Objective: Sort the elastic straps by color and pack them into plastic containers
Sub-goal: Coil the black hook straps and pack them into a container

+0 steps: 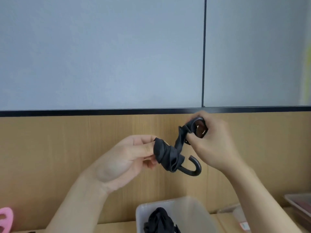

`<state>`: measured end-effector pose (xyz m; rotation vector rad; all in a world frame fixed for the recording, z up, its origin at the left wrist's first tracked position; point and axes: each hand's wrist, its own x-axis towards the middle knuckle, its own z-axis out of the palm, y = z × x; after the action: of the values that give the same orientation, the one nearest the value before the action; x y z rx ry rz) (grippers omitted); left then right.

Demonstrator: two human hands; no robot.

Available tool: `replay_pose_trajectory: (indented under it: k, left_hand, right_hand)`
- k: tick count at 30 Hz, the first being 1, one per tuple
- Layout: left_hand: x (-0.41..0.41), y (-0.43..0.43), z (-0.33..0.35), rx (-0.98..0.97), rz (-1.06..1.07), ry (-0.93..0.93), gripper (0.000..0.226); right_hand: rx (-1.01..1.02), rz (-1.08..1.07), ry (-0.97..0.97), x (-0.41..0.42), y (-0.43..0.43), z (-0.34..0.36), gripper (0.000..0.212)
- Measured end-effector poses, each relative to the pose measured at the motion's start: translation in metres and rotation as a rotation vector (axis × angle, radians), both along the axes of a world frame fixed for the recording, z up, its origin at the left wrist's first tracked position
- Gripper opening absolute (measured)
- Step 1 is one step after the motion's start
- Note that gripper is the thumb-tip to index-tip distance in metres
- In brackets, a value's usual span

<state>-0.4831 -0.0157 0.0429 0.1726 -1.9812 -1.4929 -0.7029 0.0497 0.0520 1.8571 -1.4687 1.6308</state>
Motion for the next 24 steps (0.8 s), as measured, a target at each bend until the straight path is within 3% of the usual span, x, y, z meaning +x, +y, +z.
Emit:
replay_pose_trajectory:
  k: [4,8,13,18,24]
  left_hand:
    - [-0.004,0.005,-0.001,-0.225,0.330,-0.229,0.018]
    - [-0.008,0.012,0.000,-0.234,0.501,-0.288,0.015]
    - [-0.012,0.012,0.001,-0.137,0.624,-0.150,0.015]
    - [-0.013,0.011,0.003,-0.253,0.807,0.012,0.014]
    - [-0.013,0.006,0.007,-0.205,0.957,0.309,0.015]
  right_hand:
    - [0.005,-0.040,0.032,0.004,0.001,0.000,0.020]
    - [-0.009,-0.026,0.063,0.013,0.003,0.001,0.017]
    - [-0.072,-0.018,0.088,0.022,0.013,0.009,0.019]
    - [-0.059,0.026,0.078,0.031,0.021,0.012,0.029]
    - [-0.016,0.169,0.084,0.052,0.021,0.007,0.036]
